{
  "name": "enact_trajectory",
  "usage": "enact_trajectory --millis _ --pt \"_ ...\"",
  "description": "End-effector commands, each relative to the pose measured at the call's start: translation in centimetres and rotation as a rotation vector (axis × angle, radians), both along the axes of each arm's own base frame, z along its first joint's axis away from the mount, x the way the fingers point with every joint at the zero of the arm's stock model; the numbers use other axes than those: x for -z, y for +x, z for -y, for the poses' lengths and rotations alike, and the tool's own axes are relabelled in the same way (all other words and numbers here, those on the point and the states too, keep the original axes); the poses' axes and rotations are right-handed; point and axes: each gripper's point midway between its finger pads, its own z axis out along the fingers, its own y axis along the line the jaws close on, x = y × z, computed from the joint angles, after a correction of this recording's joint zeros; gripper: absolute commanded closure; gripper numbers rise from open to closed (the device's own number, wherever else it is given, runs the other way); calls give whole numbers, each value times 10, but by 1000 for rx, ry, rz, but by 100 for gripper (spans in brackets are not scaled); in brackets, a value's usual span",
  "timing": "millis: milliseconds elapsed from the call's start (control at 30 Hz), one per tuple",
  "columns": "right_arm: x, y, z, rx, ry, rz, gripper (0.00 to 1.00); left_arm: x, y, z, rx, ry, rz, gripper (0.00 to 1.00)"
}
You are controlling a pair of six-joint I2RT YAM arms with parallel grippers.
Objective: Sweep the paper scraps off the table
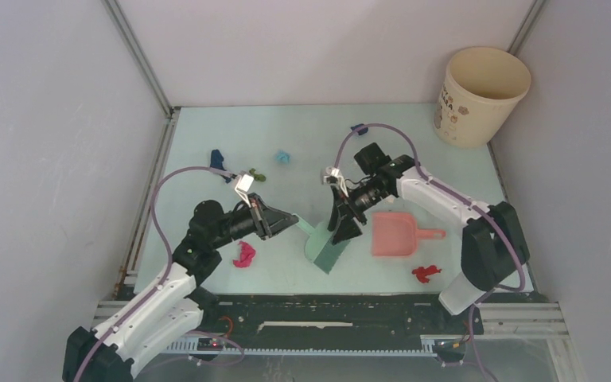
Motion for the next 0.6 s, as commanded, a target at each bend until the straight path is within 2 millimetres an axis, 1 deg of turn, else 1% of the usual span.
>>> enact_trajectory --millis 0,67,167,233,300,367,433,500,567 --pt "0 -15 -12 -75 22 -35 38 -30 -14 11 108 -102 66 100" --pt "4 -22 -14 -102 14 -52 46 -34 -13 11 108 -109 75 100" --pt "8 -29 -14 -126 5 -69 62 -37 -13 12 115 -109 83 100" --pt "8 -31 -13 -127 7 -85 66 -37 -14 13 125 -107 81 100" --pt "7 -30 -11 -122 10 -86 63 -37 -14 14 136 -104 75 100" --pt "1 -24 -7 -105 12 -61 59 -34 -13 14 136 -81 67 100" --pt "-13 -20 0 -97 9 -31 53 -28 -11 12 125 -28 62 100" --pt "-31 -15 7 -74 19 2 46 -24 -11 10 121 16 62 100" --pt "-43 -9 12 -46 26 50 41 -25 -14 9 130 24 72 100"
